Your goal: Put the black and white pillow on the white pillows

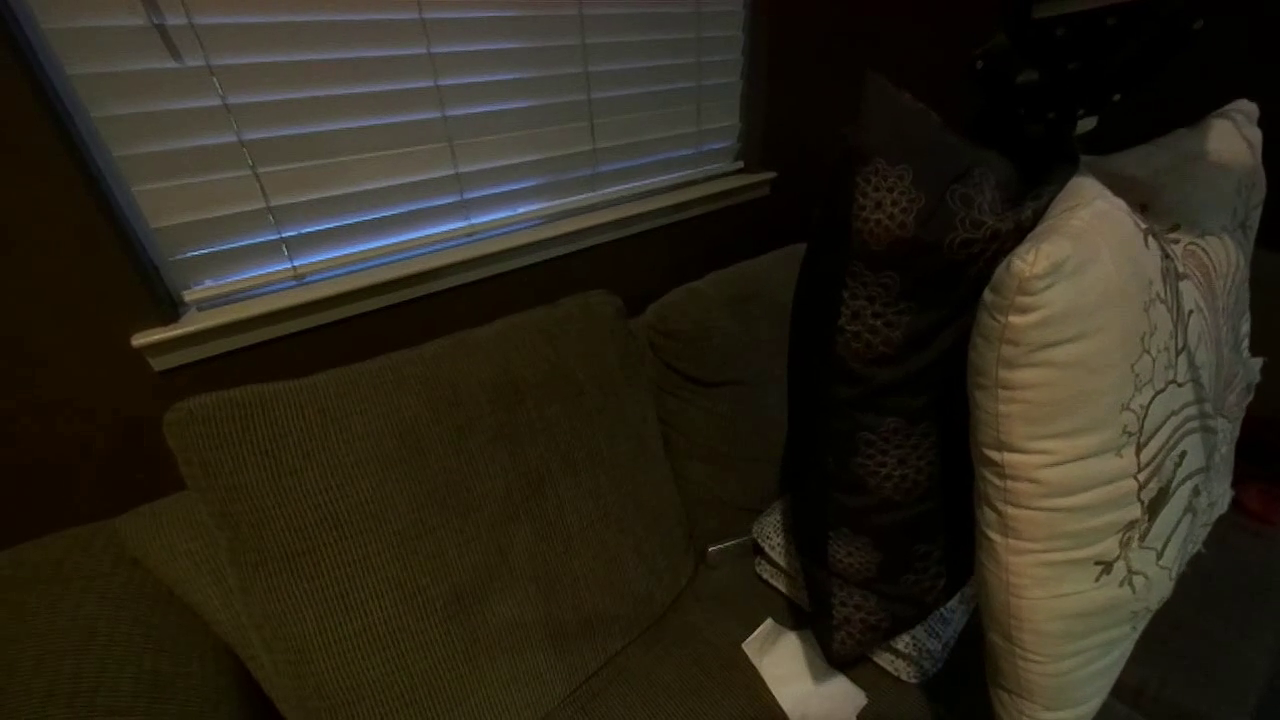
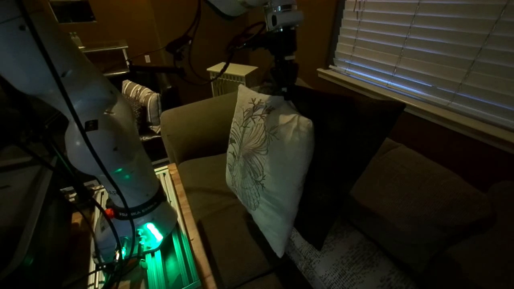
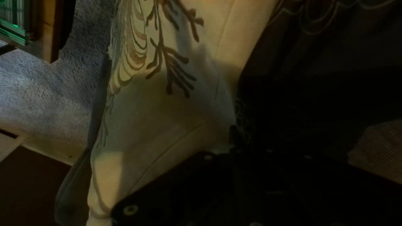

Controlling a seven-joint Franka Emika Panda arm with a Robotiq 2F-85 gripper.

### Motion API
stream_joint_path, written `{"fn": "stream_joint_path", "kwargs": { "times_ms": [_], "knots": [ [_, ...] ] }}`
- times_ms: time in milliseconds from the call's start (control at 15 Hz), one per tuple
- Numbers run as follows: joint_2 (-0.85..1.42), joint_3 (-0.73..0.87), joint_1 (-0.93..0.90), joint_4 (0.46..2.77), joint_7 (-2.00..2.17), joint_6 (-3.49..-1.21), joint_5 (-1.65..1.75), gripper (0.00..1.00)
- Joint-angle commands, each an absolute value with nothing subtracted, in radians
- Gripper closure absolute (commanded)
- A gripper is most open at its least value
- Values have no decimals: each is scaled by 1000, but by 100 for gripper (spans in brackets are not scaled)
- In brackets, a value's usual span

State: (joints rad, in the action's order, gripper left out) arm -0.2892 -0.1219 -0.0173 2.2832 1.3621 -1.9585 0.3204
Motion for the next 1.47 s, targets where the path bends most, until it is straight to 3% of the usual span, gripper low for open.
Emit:
{"fn": "stream_joint_path", "kwargs": {
  "times_ms": [0,1400],
  "knots": [
    [-338,-108,15,2242,1318,-1960,361,99],
    [-112,33,119,2036,987,-2175,359,99]
  ]
}}
